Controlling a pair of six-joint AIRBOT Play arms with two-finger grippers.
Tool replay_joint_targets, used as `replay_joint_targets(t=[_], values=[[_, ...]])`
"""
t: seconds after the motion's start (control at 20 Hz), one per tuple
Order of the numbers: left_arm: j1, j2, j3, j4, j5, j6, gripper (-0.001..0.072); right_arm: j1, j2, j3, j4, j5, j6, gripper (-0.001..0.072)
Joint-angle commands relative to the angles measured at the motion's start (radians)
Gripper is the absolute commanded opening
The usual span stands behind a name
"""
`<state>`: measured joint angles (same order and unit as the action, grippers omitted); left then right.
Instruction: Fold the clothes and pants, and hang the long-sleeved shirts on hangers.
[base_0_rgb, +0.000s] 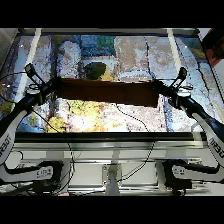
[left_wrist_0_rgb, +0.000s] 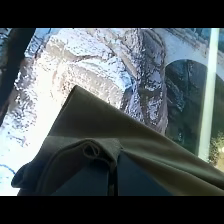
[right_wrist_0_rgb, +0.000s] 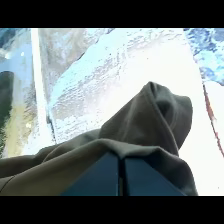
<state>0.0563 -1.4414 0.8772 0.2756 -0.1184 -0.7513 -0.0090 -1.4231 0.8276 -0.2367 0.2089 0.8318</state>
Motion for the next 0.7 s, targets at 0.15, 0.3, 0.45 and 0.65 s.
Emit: replay_joint_targets(t=[0.15,0.3,0.45,0.65], values=[[-0.021,-0.054,0.033,-0.001,0.006,-0.008,0.072,0.002,-0.055,0.036,-0.053,0.007,0.004,0.0682],[0.008,-0.019,0.033,0.019,-0.07,-0.007,0.0699,-0.005,-0.026,0.036,-0.069,0.013,0.004,0.0686],[0.09,0.058,0.033,0.019,-0.083,-0.007,0.0698,-0.052,0.031,0.036,-0.107,0.015,0.004,0.0686],[0.301,0.071,0.042,0.071,-0.444,-0.061,0.0499,-0.144,0.084,0.036,-0.12,0.063,0.004,0.0685]])
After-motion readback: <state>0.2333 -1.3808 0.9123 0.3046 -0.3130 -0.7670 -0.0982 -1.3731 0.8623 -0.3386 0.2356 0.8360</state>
